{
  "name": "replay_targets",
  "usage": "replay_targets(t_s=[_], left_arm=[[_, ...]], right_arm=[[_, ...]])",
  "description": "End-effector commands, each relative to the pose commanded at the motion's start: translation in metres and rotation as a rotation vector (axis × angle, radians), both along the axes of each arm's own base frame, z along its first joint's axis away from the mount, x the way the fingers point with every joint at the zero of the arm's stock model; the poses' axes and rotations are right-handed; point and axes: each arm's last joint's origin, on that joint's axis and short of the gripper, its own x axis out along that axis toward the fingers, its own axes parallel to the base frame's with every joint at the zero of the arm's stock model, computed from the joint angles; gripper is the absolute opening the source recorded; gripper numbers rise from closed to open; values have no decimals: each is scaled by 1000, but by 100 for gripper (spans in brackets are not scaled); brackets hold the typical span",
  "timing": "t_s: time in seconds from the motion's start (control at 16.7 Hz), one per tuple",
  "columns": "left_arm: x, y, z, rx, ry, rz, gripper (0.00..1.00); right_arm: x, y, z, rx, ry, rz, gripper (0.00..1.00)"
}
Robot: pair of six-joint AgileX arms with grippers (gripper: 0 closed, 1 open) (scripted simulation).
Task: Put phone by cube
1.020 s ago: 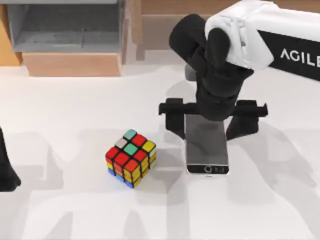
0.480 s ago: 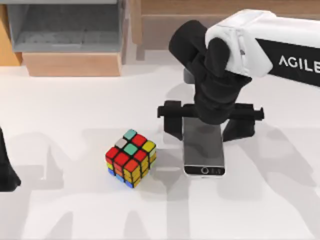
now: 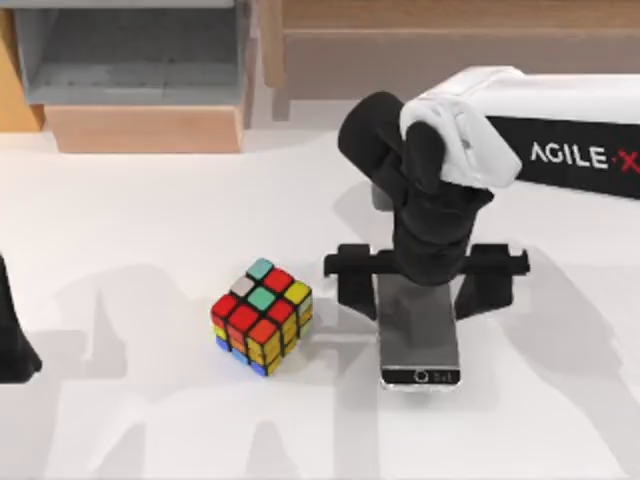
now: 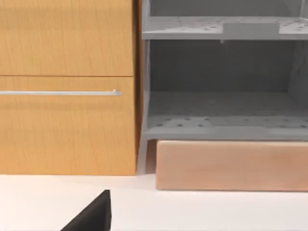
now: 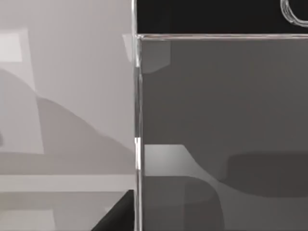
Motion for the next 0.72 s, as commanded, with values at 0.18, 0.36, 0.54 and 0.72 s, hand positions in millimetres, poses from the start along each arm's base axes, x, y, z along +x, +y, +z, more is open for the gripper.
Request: replay_targets(t_s=[0.18, 0.36, 0.54, 0.72], left_arm=[[0, 0, 0, 0, 0, 0, 100], [0, 0, 0, 0, 0, 0, 100], [0, 0, 0, 0, 0, 0, 100], [0, 0, 0, 0, 0, 0, 100]], right_arm=[[0, 0, 0, 0, 0, 0, 0], [0, 0, 0, 0, 0, 0, 15], [0, 0, 0, 0, 0, 0, 38], [0, 0, 0, 0, 0, 0, 60]])
